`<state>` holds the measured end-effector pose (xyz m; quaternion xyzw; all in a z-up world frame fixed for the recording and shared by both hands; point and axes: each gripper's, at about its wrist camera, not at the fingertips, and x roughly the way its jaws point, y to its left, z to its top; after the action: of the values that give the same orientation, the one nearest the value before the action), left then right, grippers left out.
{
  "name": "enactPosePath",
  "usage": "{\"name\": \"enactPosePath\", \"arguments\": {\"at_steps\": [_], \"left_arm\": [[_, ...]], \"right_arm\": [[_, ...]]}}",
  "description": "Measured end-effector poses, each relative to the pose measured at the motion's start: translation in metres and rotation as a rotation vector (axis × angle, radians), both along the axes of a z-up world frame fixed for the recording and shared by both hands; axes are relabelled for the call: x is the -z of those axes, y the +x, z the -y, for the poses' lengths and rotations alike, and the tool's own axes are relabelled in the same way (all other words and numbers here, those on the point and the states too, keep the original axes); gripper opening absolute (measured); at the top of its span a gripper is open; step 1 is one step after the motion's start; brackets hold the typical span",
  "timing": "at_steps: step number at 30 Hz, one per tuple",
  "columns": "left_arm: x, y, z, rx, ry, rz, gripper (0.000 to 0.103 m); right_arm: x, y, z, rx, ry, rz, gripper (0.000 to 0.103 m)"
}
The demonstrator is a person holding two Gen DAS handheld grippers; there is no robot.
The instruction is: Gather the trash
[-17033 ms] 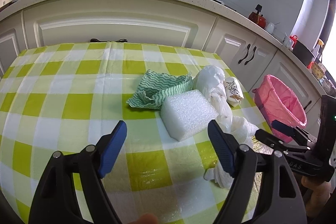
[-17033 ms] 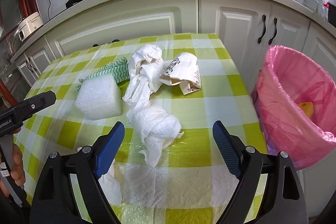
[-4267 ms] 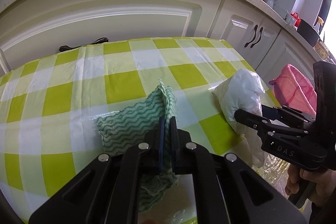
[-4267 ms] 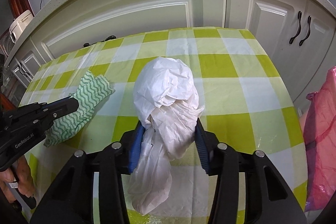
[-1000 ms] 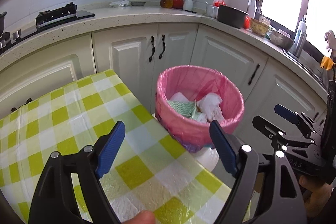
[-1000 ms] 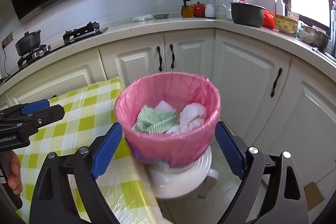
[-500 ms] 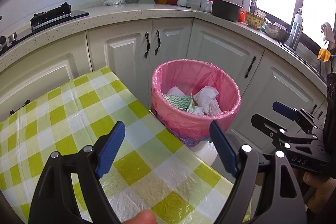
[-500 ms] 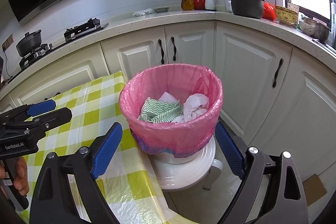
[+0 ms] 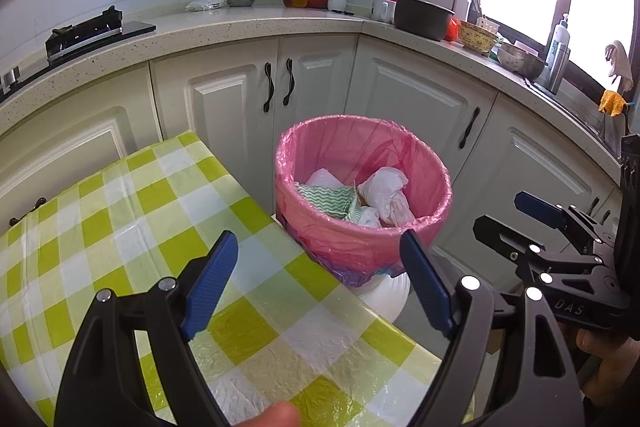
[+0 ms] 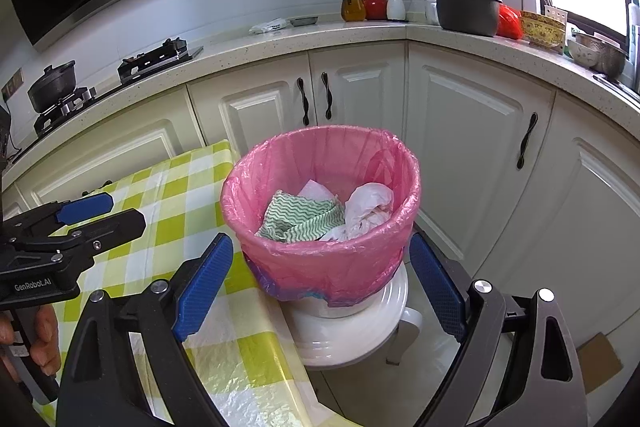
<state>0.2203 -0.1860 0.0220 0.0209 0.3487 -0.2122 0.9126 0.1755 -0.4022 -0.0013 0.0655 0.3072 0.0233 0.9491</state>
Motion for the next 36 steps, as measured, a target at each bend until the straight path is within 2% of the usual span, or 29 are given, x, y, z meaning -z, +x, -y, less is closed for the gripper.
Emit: {"name": "enactPosePath", "arguments": {"at_steps": [36], "left_arm": [[0.0, -0.001, -0.003, 0.004, -0.008, 0.003, 0.08]], "right_arm": [[-0.0002, 0.0017, -0.002, -0.014, 0.004, 0.003, 0.085]]}}
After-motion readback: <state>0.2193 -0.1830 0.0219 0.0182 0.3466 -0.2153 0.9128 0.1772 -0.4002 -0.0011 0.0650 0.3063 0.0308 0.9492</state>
